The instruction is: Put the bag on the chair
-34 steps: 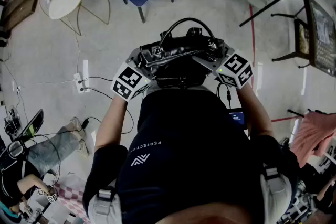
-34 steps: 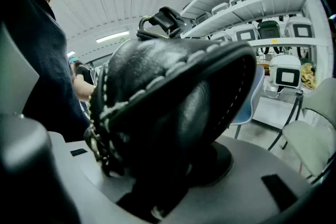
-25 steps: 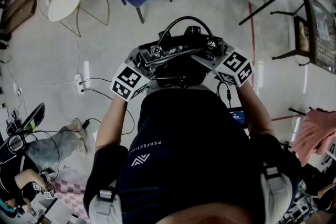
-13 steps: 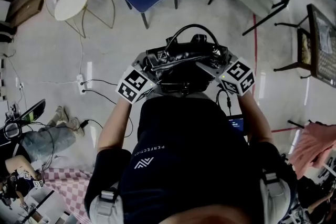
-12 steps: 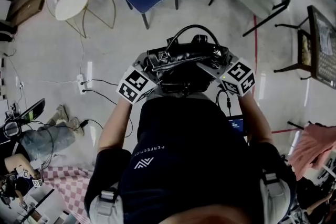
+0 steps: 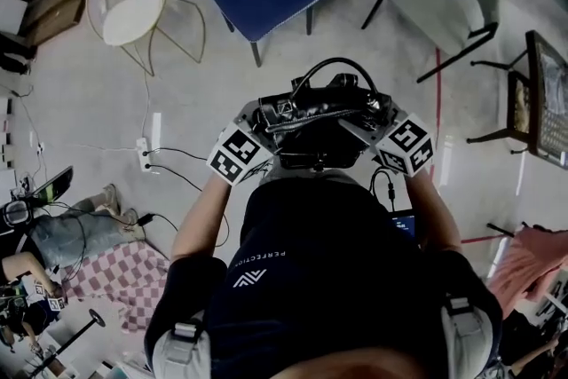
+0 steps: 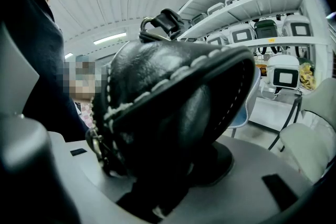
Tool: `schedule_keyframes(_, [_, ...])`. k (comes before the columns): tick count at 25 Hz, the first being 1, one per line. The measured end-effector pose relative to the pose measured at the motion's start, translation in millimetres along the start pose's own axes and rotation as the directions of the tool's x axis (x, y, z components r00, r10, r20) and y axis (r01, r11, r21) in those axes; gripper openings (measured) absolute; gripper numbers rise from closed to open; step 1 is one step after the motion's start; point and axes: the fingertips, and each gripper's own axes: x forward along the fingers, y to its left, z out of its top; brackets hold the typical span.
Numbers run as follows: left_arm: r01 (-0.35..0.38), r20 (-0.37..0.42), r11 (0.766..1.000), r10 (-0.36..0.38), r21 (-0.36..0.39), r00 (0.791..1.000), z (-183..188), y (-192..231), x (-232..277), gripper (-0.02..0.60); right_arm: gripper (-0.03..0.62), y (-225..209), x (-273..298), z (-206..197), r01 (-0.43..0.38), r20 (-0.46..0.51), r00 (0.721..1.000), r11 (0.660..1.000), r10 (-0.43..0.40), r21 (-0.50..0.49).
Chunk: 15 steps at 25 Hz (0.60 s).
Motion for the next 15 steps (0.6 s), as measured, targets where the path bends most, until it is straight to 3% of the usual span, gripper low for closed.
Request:
schedule_keyframes(6, [0.000,0.006,1.000,0.000,0.000,1.000,-1.0,-17.1,0.9,0.268,0.215,9.6,-12.9,-8.7,-0.004,-0.010,1.000,1.000,0.005,0.010])
schedule_keyframes(15, [-0.001,-0.001,1.000,0.001,-0.002,1.000,2.5,35.7,4.9,0.268,0.215,-22.2,23.3,14.1,-0.006,-0.007,1.000,1.000,0.007,0.030])
